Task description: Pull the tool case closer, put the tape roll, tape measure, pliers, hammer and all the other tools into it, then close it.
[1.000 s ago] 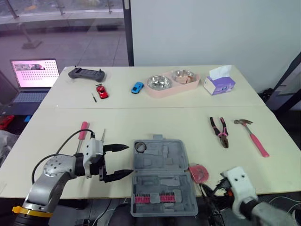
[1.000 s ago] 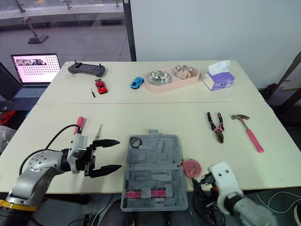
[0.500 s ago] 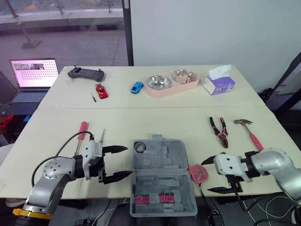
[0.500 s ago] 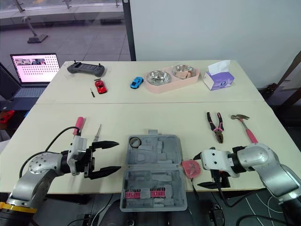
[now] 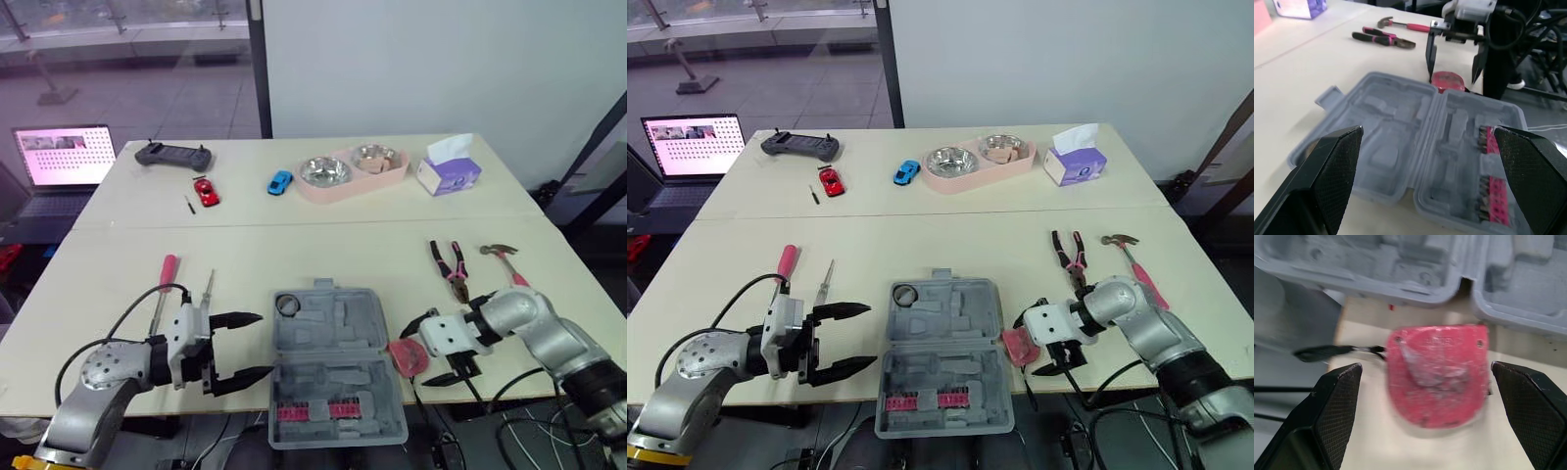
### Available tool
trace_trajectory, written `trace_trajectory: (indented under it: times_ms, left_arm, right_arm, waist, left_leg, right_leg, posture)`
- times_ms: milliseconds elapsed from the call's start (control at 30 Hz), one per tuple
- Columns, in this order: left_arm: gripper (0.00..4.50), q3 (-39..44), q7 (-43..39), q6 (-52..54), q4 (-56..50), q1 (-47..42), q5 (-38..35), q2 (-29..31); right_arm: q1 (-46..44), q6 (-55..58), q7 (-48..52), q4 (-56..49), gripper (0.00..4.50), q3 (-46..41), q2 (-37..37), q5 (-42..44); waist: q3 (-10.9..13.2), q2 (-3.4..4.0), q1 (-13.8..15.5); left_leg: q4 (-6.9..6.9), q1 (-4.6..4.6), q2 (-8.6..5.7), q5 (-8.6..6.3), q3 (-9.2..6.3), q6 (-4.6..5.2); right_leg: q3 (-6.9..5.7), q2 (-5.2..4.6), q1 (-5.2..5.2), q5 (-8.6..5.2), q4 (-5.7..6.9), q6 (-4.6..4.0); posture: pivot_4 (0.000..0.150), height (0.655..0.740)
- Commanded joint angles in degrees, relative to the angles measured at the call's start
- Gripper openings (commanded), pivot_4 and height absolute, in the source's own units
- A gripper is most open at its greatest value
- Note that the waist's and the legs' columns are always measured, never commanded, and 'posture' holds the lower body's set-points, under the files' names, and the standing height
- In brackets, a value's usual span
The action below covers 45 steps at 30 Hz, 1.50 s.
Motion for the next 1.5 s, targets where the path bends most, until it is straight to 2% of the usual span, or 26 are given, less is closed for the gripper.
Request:
trace_trajectory:
  times_ms: [33,267,367,433,667,733,800,900,967,1067,1133,1233,1333,1500]
  left_arm:
    - [4.50,0.45,1.83,1.49,-3.75,-0.20,-0.90,0.41]
    - [4.50,1.01,3.55,4.25,-6.08,-0.70,-1.60,0.83]
    - [4.50,1.17,3.82,4.56,-6.24,-0.74,-1.57,0.83]
    - [4.50,1.12,4.05,4.78,-6.34,-0.84,-1.54,0.72]
    - [4.50,0.70,4.51,5.77,-6.44,-1.96,-1.55,0.59]
    - [4.50,0.82,4.56,6.00,-5.97,-2.39,-1.50,0.56]
    - [4.50,1.17,4.80,6.15,-5.15,-2.86,-1.37,0.55]
    - [4.50,1.17,5.68,5.43,-2.03,-5.20,0.07,0.19]
    - [4.50,0.38,5.71,3.81,1.08,-7.49,2.02,0.06]
    - [4.50,0.20,5.59,3.20,4.03,-10.15,1.96,-0.82]
    - [4.50,-0.39,4.72,1.80,6.28,-11.50,2.78,-1.14]
    - [4.50,-1.41,2.68,-0.21,9.04,-13.17,3.57,-1.24]
    - [4.50,-1.92,1.19,-1.65,10.66,-14.11,3.80,-1.50]
    - [4.50,-2.53,-0.12,-3.76,12.12,-14.19,4.36,-1.78]
  right_arm:
    - [-2.55,-2.75,1.02,2.73,4.46,0.49,0.67,-1.10]
    - [-3.62,-4.58,3.37,5.91,4.46,2.76,1.40,-1.99]
    - [-3.25,-4.96,3.32,5.81,3.64,2.69,1.54,-2.01]
    - [-3.07,-4.31,3.07,5.36,2.84,2.45,1.96,-1.58]
    - [-1.24,0.63,3.55,-0.72,2.83,-0.62,-0.50,1.45]
    - [-0.23,5.03,3.29,-4.80,2.83,-2.49,-2.30,2.61]
    - [0.46,15.34,1.94,-11.68,2.83,-5.08,-4.30,3.51]
    - [-1.22,38.34,-1.55,-25.50,2.83,-10.30,-4.66,9.37]
    - [-3.99,52.24,-3.50,-32.65,2.83,-10.34,-4.19,10.59]
    - [-10.45,59.24,-6.41,-35.94,2.83,-4.27,-2.76,5.89]
    - [-16.80,63.93,-8.33,-33.34,2.83,1.24,0.03,2.59]
    - [-23.14,60.70,-6.63,-29.02,2.83,9.85,1.38,-2.93]
    - [-28.89,60.75,-5.59,-23.03,2.83,16.00,6.07,-5.30]
    - [-31.70,54.28,-3.86,-15.25,2.83,21.97,8.45,-10.13]
  waist:
    - [0.00,0.01,0.13]
    - [0.00,0.01,0.09]
    - [0.01,0.02,0.02]
    - [0.01,0.02,0.04]
    - [0.01,0.02,0.10]
    - [0.01,0.03,0.17]
    - [0.03,0.06,0.15]
    - [0.04,0.09,0.09]
    - [0.03,0.10,-0.09]
    - [0.03,0.10,-0.04]
    - [0.03,0.10,-0.21]
    - [0.03,0.10,0.01]
    - [0.04,0.09,-0.08]
    - [0.04,0.09,0.09]
  left_leg:
    - [0.00,0.00,0.00,0.00,0.00,-0.01]
    - [0.00,0.00,0.00,0.03,0.00,-0.05]
    - [0.00,0.00,0.00,0.04,0.00,-0.06]
    - [0.00,0.01,0.00,0.04,0.00,-0.07]
    - [-0.01,0.01,0.00,0.05,0.00,-0.08]
    - [-0.01,0.00,0.00,0.05,0.00,-0.08]
    - [-0.01,0.00,0.00,0.05,0.00,-0.08]
    - [0.00,-0.02,0.00,0.06,-0.01,-0.10]
    - [-0.01,0.00,0.06,0.06,-0.01,-0.10]
    - [-0.02,0.00,0.11,0.06,-0.07,-0.11]
    - [-0.03,-0.03,0.11,0.06,-0.05,-0.11]
    - [-0.03,-0.17,0.08,0.06,-0.01,-0.11]
    - [-0.03,-0.20,0.05,0.06,0.03,-0.11]
    - [-0.03,-0.20,0.05,0.07,0.02,-0.11]
  right_leg:
    - [0.00,0.00,0.00,0.02,0.00,0.04]
    - [0.00,0.01,0.01,0.03,0.00,0.04]
    - [0.00,0.01,0.01,0.03,0.00,0.04]
    - [0.00,0.00,0.01,0.03,0.00,0.05]
    - [0.00,0.00,0.02,0.03,0.01,0.05]
    - [0.00,0.00,0.01,0.04,0.01,0.05]
    - [0.00,-0.01,0.02,0.04,0.01,0.05]
    - [-0.01,-0.03,-0.03,0.05,0.02,0.04]
    - [-0.01,0.01,-0.09,0.13,0.03,-0.09]
    - [-0.03,0.09,-0.11,0.07,0.03,-0.27]
    - [-0.03,0.08,-0.15,0.05,0.00,-0.30]
    - [-0.01,0.06,-0.28,0.06,0.00,-0.29]
    - [-0.01,0.05,-0.28,0.15,-0.01,-0.13]
    - [-0.02,0.06,-0.27,0.17,0.02,-0.10]
  posture:
    - [0.150,0.7400]
    - [0.150,0.7400]
    - [0.150,0.7400]
    - [0.150,0.7400]
    - [0.150,0.7400]
    - [0.150,0.7400]
    - [0.150,0.7400]
    - [0.150,0.7400]
    - [0.150,0.7400]
    - [0.150,0.7400]
    - [0.150,0.7400]
    - [0.150,0.7400]
    - [0.150,0.7400]
    - [0.150,0.7400]
